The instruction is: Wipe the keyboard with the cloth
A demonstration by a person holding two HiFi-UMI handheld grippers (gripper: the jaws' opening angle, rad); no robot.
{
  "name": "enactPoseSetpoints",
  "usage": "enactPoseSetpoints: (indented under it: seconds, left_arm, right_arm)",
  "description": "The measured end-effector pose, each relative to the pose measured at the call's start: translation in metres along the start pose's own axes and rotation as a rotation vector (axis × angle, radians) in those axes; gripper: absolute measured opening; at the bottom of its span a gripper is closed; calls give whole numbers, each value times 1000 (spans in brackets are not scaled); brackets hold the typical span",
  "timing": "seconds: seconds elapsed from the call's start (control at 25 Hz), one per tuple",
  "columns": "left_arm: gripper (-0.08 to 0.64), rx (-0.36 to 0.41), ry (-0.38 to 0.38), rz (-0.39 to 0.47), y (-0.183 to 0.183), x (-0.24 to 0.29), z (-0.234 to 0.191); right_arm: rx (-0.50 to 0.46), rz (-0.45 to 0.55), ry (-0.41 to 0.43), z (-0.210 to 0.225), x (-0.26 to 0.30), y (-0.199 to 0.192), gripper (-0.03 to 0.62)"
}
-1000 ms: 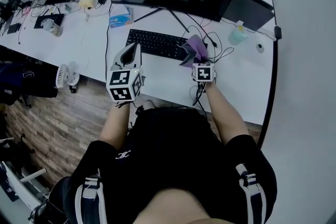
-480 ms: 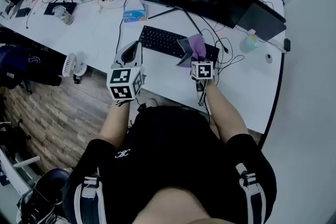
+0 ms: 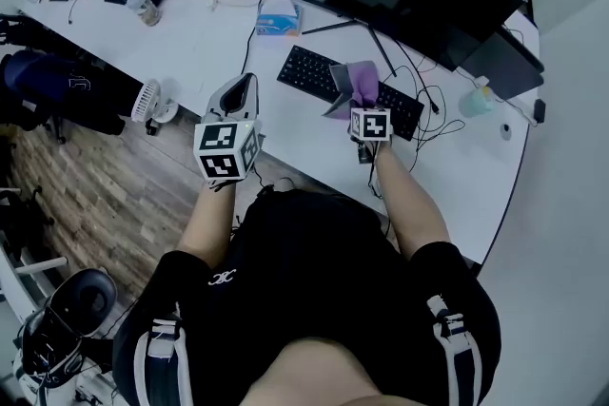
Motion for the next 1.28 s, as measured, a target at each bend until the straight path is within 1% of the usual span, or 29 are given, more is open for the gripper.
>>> enactPoseSetpoints:
  seconds: [0.16, 0.4, 0.72, 1.0, 1.28]
  left_arm:
    - [14, -1, 28, 9, 5, -7, -22]
    - [14, -17, 82, 23, 13, -16, -59]
    - [14, -13, 142, 48, 26, -30, -105]
    - [14, -12, 168, 53, 35, -41, -141]
    - [14, -20, 176, 71, 43, -45, -171]
  right_arm:
    - [-11, 16, 11, -18, 14, 18, 106]
    - [-40, 32, 58, -47, 38, 44, 106]
    - [-64, 47, 93, -86, 70, 79, 106]
    - [-107, 56, 97, -121, 93, 109, 106]
    - [-151, 39, 85, -141, 112, 132, 106]
Point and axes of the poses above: the fingertips, and each gripper's own axes: x forward along the fingers, z to its right, y out of its top, the point moved 4 cm from there along -x, backward along the fingers, and after that the axes turned 15 degrees about -x, right-handed, at the moved point
